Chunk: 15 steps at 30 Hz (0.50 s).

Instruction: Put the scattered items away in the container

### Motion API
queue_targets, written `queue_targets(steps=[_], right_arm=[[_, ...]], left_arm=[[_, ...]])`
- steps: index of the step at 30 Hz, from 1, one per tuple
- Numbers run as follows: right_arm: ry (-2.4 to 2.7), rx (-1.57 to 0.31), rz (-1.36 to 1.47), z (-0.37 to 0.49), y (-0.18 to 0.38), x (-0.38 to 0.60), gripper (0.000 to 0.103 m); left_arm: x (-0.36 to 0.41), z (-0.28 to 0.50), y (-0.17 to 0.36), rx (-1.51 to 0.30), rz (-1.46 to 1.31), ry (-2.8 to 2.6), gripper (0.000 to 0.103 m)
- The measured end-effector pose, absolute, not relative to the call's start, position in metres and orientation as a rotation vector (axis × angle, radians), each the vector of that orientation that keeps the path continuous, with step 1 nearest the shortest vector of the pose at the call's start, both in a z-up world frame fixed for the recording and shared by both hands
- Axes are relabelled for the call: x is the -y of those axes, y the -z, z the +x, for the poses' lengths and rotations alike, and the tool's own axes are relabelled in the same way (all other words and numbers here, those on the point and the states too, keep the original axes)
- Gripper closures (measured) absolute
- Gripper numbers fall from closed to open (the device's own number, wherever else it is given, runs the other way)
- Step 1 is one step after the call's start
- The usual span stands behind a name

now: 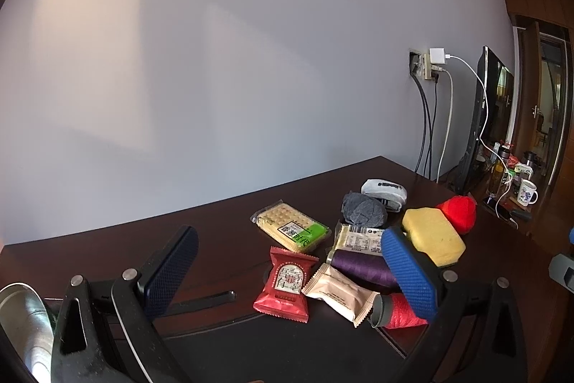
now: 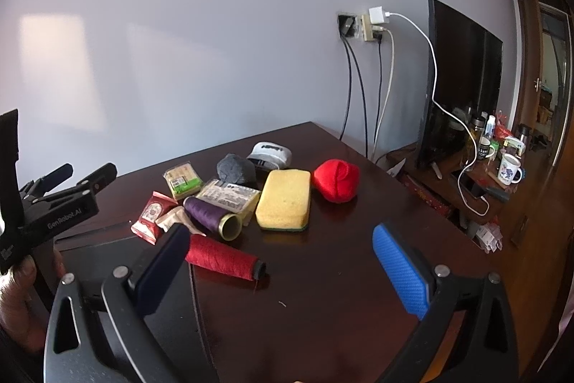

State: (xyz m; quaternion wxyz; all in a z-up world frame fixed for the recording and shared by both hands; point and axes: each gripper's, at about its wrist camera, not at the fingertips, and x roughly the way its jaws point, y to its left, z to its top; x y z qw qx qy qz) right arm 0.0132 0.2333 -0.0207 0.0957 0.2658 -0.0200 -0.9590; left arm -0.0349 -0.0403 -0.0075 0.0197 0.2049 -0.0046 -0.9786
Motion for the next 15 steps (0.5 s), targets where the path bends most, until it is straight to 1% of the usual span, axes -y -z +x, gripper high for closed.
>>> queue_targets(steps=[9, 15], right_arm=[[2.842, -0.005, 0.811, 0.001, 0.026, -0.241, 0.0], [2.851, 0.031, 0.807, -0.01, 0.027, -0.251, 0.0]], left_arm=[[0.05, -0.032, 0.022, -0.028, 0.706, 3.051, 0.0], [0.068, -0.039, 0.035, -0.175, 0.787, 3.01, 0.0]])
